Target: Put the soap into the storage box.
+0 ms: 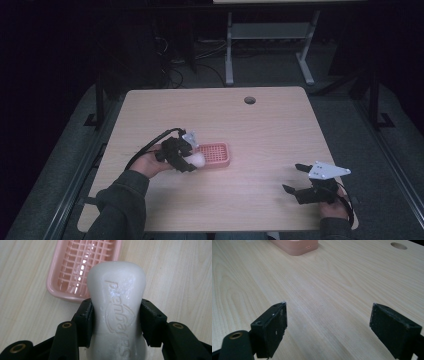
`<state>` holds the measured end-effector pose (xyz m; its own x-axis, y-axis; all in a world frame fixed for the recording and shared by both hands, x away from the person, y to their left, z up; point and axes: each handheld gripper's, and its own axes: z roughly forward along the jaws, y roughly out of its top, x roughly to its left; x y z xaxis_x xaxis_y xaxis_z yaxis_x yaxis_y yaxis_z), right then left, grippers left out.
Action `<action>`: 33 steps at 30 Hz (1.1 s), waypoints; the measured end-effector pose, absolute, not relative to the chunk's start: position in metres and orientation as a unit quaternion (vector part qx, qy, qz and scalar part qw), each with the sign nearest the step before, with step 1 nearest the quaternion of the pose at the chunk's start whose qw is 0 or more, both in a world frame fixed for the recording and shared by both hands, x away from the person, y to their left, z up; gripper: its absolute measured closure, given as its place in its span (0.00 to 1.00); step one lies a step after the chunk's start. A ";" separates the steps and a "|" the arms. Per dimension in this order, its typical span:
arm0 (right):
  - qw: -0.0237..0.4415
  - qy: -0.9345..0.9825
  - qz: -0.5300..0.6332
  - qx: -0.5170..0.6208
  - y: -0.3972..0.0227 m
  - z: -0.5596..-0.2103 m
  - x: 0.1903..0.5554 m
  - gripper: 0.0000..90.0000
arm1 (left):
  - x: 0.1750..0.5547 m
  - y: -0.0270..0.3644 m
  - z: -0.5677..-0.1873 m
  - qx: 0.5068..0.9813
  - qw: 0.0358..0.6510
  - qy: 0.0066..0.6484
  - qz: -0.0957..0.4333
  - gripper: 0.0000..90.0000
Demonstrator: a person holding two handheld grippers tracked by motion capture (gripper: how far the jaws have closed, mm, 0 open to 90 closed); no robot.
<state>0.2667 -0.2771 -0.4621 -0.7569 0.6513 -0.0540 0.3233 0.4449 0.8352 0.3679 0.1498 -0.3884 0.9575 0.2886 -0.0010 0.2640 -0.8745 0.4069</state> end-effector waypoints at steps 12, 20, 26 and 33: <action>0.190 0.828 0.437 0.296 -0.279 -0.462 0.266 0.15 | 0.379 0.140 -0.383 0.970 0.201 0.135 0.027 0.55; 0.190 0.829 0.434 0.298 -0.279 -0.463 0.266 0.15 | 0.386 0.130 -0.379 0.971 0.199 0.128 0.029 0.55; 0.186 0.828 0.435 0.300 -0.279 -0.463 0.266 0.15 | 0.391 0.126 -0.378 0.972 0.194 0.127 0.029 0.55; 0.186 0.830 0.434 0.296 -0.278 -0.463 0.267 0.15 | 0.398 0.122 -0.380 0.971 0.198 0.129 0.025 0.55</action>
<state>0.2666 -0.2783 -0.4630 -0.7553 0.6532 -0.0527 0.3301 0.4487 0.8304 0.3985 0.1215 -0.3799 0.9657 0.2597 -0.0017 0.2397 -0.8887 0.3908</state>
